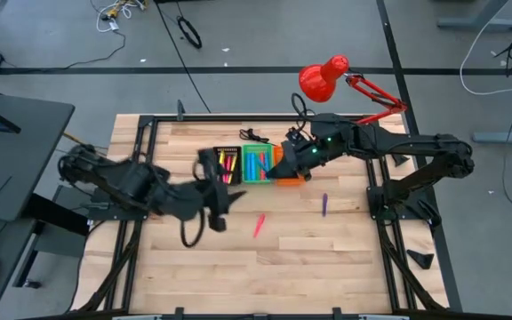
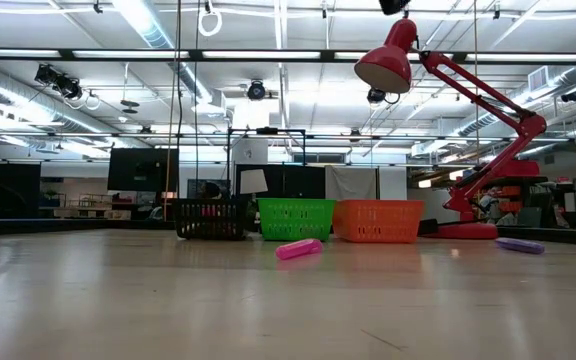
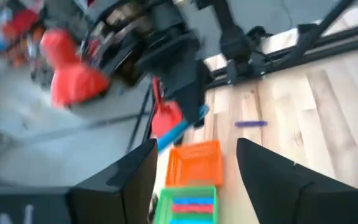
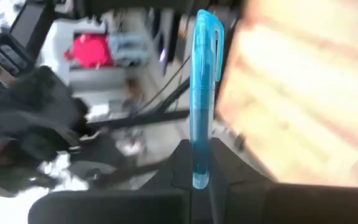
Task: Pick & Place Markers
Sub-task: Put the small blue pen into the orange bin
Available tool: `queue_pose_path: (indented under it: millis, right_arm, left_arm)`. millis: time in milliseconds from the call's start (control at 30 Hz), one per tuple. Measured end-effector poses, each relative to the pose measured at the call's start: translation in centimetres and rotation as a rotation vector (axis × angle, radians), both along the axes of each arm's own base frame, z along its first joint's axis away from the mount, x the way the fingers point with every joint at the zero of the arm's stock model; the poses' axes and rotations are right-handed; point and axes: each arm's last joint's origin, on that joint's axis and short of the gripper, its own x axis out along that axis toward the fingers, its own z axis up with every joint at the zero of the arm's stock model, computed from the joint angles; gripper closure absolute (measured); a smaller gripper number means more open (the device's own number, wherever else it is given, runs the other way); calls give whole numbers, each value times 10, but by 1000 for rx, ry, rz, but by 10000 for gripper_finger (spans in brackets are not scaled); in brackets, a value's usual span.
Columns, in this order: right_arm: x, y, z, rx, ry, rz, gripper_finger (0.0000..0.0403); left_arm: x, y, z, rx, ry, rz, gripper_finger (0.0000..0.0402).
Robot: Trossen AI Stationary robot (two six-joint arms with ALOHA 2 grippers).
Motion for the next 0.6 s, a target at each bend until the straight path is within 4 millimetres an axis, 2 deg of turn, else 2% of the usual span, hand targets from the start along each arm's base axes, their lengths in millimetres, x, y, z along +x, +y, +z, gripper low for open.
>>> queue_pose_path:
  millis: [133,300,433,600]
  right_arm:
    - [-2,-3,-7,-126,58,-104,388]
    - [-7,-1,-17,-277,185,-260,388]
    - [-13,4,-27,-368,306,-354,388]
    - [-17,10,-42,-393,463,-415,388]
  left_arm:
    - [-21,15,4,-99,12,82,165]
    - [-41,34,9,-138,26,160,164]
    - [-48,45,12,-130,39,191,164]
    - [-51,57,15,-89,53,212,164]
